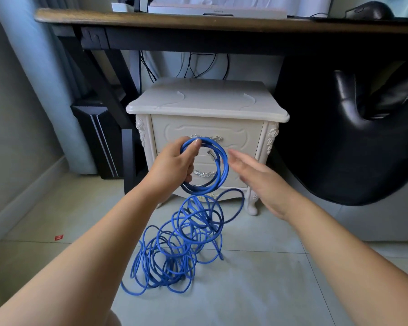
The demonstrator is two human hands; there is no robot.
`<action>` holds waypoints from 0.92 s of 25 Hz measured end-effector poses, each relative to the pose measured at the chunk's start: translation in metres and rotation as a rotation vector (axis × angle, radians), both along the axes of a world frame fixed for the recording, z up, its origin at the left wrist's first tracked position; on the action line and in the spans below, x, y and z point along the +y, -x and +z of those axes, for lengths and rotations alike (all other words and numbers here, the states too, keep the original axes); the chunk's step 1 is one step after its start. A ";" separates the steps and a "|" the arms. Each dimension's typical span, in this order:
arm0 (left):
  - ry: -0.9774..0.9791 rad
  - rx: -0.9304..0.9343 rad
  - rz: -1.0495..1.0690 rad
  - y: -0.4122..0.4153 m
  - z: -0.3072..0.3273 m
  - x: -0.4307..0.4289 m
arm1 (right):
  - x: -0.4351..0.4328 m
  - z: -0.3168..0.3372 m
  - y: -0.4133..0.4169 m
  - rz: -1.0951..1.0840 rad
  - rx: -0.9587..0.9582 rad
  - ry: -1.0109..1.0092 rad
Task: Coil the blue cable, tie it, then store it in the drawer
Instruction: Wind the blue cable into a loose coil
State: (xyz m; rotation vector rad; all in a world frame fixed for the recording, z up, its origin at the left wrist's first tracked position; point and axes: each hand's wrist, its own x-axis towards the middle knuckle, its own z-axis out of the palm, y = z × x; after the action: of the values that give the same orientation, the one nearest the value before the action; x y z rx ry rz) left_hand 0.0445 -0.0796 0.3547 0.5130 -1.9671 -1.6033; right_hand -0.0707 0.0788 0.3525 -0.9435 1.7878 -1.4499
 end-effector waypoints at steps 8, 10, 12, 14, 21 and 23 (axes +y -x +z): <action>-0.300 0.096 -0.046 0.004 0.003 0.013 | -0.022 0.000 -0.009 -0.006 -0.447 0.304; -0.436 0.089 -0.141 0.002 0.004 0.017 | -0.023 0.002 -0.006 -0.070 -0.365 0.269; -0.494 0.048 -0.250 -0.001 0.007 0.016 | -0.023 0.003 -0.003 -0.117 -0.095 0.114; -0.452 -0.055 -0.270 -0.003 0.011 0.016 | -0.021 0.006 -0.004 -0.132 0.278 -0.094; 0.397 -0.358 -0.012 0.004 0.012 0.031 | -0.013 0.015 -0.021 0.023 0.779 -0.303; 0.582 -0.396 -0.009 0.004 0.014 0.034 | -0.011 0.016 -0.021 0.000 0.753 -0.264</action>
State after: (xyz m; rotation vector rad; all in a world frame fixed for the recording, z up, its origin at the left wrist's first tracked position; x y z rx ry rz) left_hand 0.0410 -0.0460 0.3690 0.6078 -2.5903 -0.8975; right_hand -0.0499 0.0679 0.3680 -1.4609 2.4216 -0.8594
